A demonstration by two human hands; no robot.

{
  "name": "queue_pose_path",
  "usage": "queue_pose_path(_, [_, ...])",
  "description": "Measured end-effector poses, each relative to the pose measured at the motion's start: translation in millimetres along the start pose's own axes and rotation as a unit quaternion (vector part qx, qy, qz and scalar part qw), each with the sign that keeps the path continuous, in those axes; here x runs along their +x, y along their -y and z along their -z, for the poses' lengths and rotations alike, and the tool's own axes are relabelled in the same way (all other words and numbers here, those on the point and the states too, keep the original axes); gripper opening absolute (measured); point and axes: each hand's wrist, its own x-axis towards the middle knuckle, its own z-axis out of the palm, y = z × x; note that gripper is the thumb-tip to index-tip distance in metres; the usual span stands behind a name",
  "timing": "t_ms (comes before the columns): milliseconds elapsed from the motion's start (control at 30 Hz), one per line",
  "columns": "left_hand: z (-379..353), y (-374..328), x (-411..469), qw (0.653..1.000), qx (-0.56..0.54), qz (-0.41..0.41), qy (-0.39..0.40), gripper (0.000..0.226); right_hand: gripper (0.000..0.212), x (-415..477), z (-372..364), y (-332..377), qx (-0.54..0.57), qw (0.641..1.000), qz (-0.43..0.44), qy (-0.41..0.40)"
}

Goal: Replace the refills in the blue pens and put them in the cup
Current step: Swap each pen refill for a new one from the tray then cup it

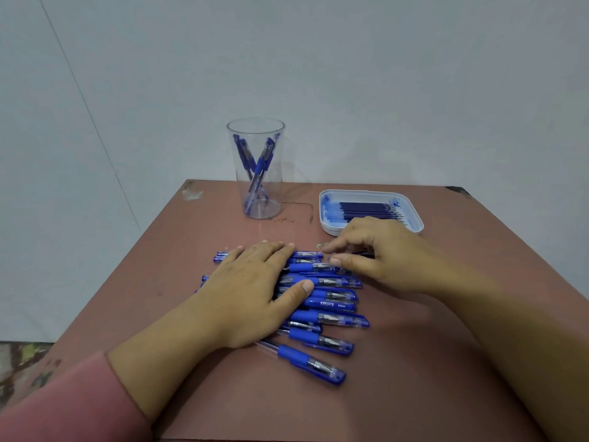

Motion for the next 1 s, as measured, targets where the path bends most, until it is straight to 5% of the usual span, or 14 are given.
queue_pose_path(433, [5.9, -0.3, -0.3, 0.999, -0.035, -0.005, -0.006, 0.090, 0.004, 3.7, -4.8, 6.7, -0.011, 1.000, -0.026, -0.002])
queue_pose_path(800, [34.6, -14.2, 33.9, 0.978, -0.012, -0.131, -0.160, 0.045, 0.020, -8.0, 7.7, 7.6, 0.114, 0.975, 0.018, -0.188])
queue_pose_path(1000, [26.5, -14.3, 49.7, 0.956, -0.063, -0.177, -0.226, 0.037, 0.014, -12.5, 9.9, 2.6, 0.120, 0.969, 0.026, -0.216])
